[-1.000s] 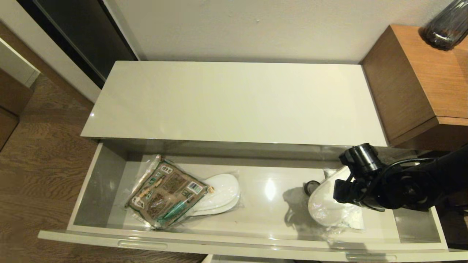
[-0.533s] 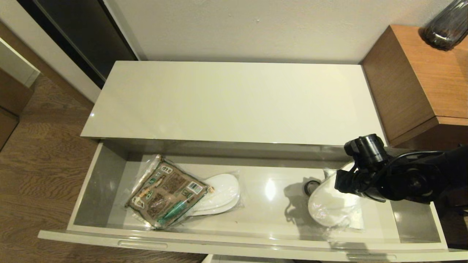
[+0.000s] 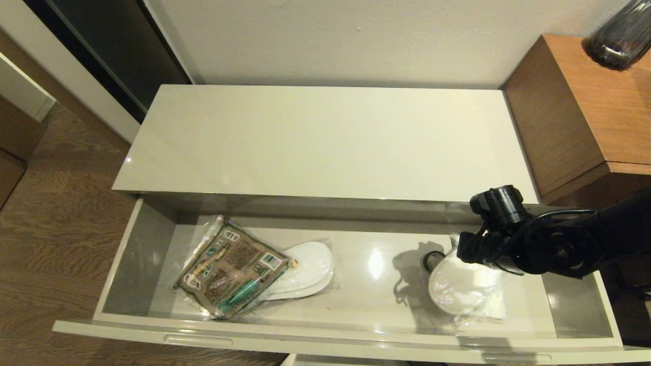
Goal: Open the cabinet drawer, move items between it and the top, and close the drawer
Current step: Take out the disposable slippers from the drawer
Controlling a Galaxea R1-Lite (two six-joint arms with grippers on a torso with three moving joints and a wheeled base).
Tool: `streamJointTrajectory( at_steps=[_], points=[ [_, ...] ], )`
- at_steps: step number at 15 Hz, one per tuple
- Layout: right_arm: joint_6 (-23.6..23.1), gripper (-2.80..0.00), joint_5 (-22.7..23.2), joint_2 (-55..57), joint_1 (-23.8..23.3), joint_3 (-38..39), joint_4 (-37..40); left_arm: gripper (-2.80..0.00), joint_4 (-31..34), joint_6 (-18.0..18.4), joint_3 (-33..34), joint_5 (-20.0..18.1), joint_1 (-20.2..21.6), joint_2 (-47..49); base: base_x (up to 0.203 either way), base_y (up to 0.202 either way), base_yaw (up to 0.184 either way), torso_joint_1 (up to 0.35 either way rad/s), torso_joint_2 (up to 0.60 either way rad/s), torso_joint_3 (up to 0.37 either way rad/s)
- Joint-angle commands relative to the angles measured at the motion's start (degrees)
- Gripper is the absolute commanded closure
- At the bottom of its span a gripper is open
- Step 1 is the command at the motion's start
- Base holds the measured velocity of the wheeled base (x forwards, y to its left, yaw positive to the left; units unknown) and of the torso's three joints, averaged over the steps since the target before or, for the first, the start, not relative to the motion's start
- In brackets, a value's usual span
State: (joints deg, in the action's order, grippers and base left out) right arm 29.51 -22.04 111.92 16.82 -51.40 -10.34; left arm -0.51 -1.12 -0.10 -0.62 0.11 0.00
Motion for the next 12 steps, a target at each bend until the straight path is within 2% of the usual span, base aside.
streamJointTrajectory(
  at_steps=[1,2,4,12],
  points=[
    [0.2,0.0,-0.2,2.4,0.0,-0.5,-1.2,0.0,0.0,0.0,0.0,0.0,0.1,0.1,0.0,0.0,0.0,0.0,0.0,0.0],
    [0.2,-2.8,-0.2,2.6,0.0,-0.6,-1.7,0.0,0.0,0.0,0.0,0.0,0.0,0.1,0.0,0.0,0.0,0.0,0.0,0.0],
    [0.5,-2.8,-0.1,3.9,0.1,-0.7,-4.2,0.0,0.0,0.0,0.0,0.0,0.1,0.1,0.0,0.0,0.0,0.0,0.0,0.0],
    [0.4,-2.8,-0.2,2.4,0.9,1.1,-4.1,0.0,0.0,0.0,0.0,0.0,0.1,0.1,0.0,0.0,0.0,0.0,0.0,0.0]
  ],
)
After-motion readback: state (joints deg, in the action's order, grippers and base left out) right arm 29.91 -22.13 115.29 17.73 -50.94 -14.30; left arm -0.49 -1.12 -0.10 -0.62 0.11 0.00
